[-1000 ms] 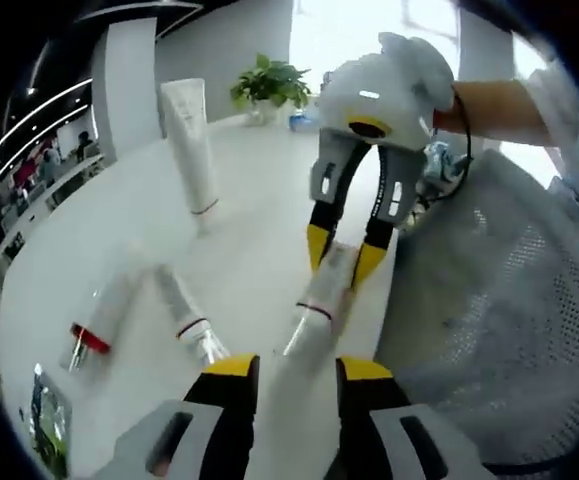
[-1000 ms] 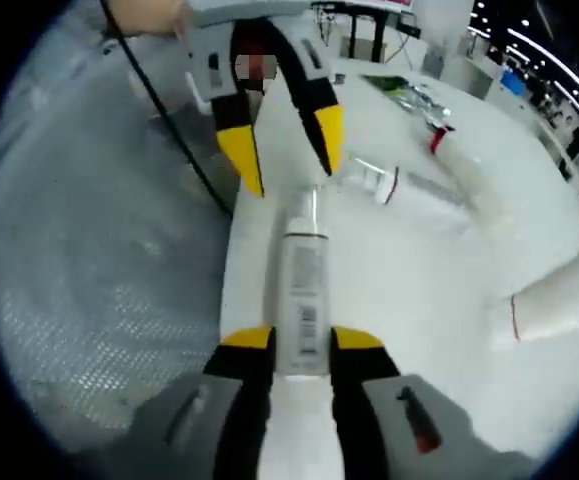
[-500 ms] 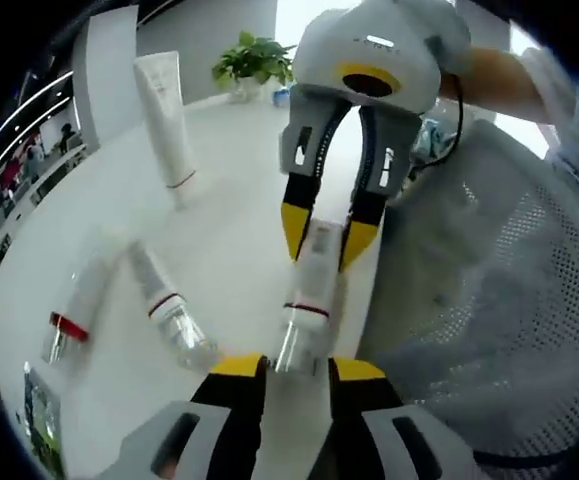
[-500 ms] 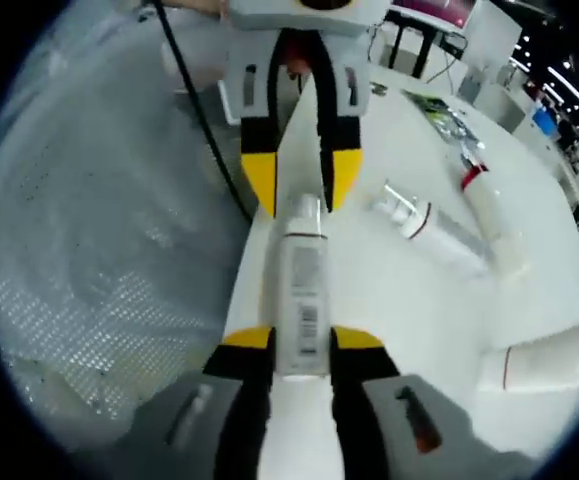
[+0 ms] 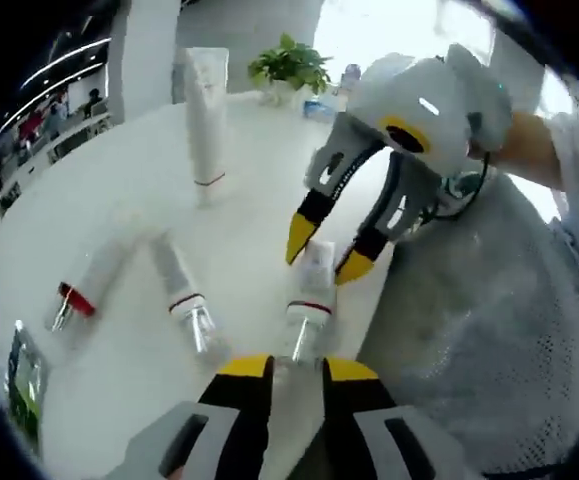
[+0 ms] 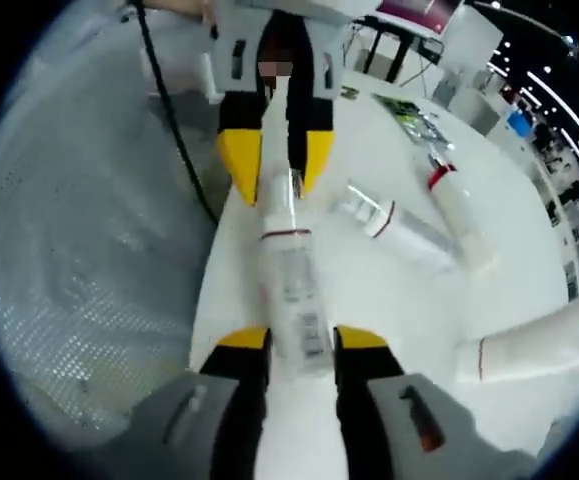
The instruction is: Arrange the skincare products in the storage area until every visible bottle or jar stands upright without overlapping.
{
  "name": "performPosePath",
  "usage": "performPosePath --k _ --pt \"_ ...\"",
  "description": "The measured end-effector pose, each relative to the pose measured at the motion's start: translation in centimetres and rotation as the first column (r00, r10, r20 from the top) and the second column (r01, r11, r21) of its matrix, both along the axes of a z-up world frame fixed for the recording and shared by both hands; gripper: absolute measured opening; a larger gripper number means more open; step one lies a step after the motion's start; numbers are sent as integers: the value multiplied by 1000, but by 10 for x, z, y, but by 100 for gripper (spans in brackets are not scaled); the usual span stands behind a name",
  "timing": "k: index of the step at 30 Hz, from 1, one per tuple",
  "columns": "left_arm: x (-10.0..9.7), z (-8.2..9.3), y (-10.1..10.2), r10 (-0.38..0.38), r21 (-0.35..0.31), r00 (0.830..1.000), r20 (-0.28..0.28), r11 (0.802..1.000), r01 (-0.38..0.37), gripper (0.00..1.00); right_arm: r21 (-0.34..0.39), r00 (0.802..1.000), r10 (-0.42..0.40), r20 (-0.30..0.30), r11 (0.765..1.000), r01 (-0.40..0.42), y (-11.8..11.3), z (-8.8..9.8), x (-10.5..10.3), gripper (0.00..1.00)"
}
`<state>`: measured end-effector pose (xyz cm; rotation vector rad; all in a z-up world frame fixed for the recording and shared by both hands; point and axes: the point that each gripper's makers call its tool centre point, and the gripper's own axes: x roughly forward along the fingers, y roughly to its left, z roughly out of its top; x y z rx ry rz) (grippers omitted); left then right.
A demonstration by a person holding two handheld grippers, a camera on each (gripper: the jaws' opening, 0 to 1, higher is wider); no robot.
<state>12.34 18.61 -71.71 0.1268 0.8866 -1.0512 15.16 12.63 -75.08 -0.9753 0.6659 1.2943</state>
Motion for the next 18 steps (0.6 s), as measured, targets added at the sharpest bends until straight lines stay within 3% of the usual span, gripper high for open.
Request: performPosePath --k 1,4,10,13,18 --pt "2 5 -1 17 -33 1000 -10 999 -18 19 7 1000 5 14 1000 -5 1 2 1 26" --pt "5 6 4 32 -35 999 -7 999 -32 19 16 998 0 57 1000 -1 5 6 3 26" --pt "13 16 2 90 -101 996 -26 991 -92 19 16 992 -34 120 999 32 18 11 6 26" --pt "21 26 4 138 -154 990 -20 978 -139 19 6 981 -66 184 998 66 24 18 11 25" --pt "31 42 7 189 -241 982 -18 952 -188 19 -1 974 -91 207 996 93 36 25 12 23"
